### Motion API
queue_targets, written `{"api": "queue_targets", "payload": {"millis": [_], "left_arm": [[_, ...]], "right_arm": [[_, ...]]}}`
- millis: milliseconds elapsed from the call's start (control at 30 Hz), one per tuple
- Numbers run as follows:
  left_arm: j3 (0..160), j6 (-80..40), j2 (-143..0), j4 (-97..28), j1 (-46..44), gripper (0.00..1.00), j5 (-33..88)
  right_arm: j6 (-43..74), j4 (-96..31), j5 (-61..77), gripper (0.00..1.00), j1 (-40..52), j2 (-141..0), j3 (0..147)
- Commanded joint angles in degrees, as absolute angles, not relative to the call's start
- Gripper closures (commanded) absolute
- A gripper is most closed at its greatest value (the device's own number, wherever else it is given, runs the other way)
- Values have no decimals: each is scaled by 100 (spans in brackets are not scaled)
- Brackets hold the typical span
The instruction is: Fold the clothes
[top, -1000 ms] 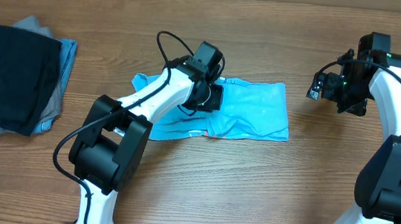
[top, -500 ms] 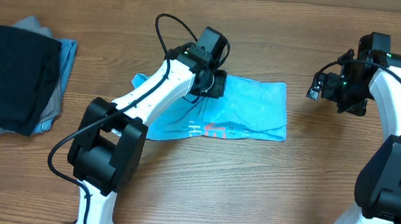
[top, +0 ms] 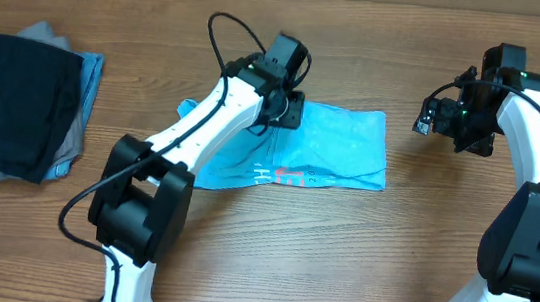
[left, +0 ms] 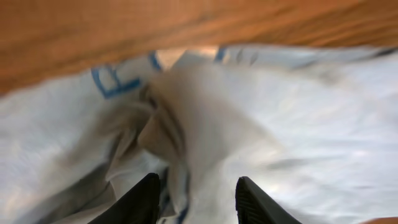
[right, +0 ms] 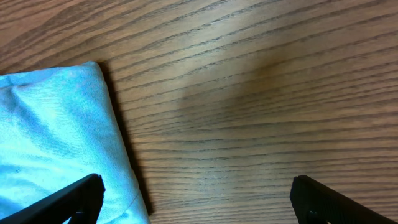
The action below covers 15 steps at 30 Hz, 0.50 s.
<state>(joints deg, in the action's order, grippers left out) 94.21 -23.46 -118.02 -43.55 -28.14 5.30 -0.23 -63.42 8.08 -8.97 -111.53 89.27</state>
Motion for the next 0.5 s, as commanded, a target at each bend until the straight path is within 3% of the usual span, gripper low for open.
{"api": "queue_targets", "payload": {"millis": [0,200,300,467], "left_arm": [[9539,-2274,-11563,-4368,-2856,57,528],[9421,-2237,-12038,-4180,-2856,96,967],[9421,-1925,-12416,-4047,-2849,96,1675],[9421,-1907,-12818,-4213,-2703,96,1726]], "right_arm": [[-38,-6311,773,0,-902,-10965,9000],[-38,-6311,773,0,-902,-10967,9000],[-38,-6311,773,0,-902,-10965,9000],[-40,-6311,773,0,-904,-10967,9000]]}}
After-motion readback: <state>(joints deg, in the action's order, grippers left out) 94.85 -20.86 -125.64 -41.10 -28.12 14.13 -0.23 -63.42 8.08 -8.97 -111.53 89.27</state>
